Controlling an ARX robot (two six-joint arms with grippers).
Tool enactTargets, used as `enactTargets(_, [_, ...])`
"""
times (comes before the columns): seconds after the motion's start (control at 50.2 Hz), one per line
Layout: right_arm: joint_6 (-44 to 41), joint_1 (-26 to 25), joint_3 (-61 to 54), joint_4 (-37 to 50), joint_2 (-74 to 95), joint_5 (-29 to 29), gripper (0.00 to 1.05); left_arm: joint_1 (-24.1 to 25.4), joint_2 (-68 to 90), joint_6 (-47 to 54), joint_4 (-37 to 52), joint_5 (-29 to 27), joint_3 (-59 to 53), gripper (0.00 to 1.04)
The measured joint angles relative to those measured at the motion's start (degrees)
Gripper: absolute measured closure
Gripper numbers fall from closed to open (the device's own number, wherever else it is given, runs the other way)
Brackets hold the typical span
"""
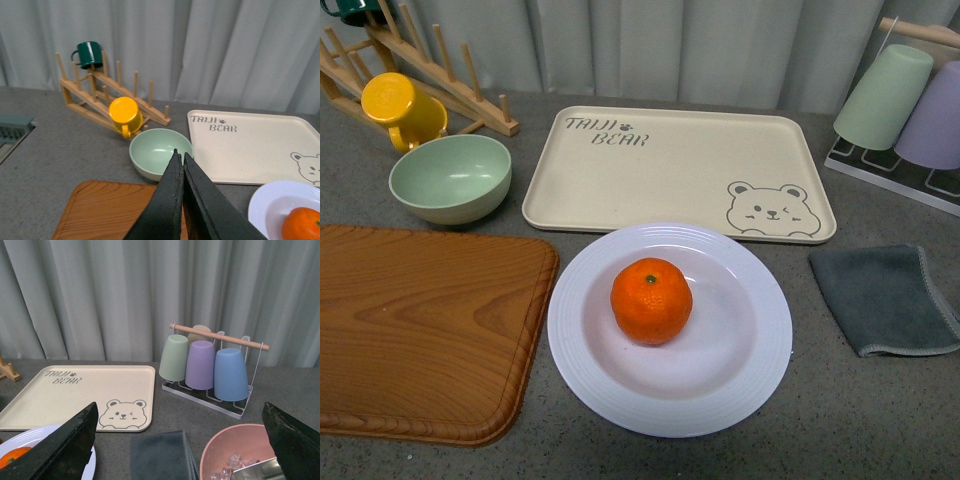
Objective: Place orange and plate with both arms
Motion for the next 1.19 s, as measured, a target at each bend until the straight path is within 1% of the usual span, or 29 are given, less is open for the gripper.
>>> enactTargets(0.557, [0.00,0.00,0.00,0.00,0.00,0.00,0.09,0.42,-18.64,0.02,-16.87,0.31,-0.07,1.01])
enactTargets(1.194, [0.00,0.00,0.00,0.00,0.00,0.02,0.09,0.42,-31.06,0.02,-29.07,0.33,-0.07,1.01])
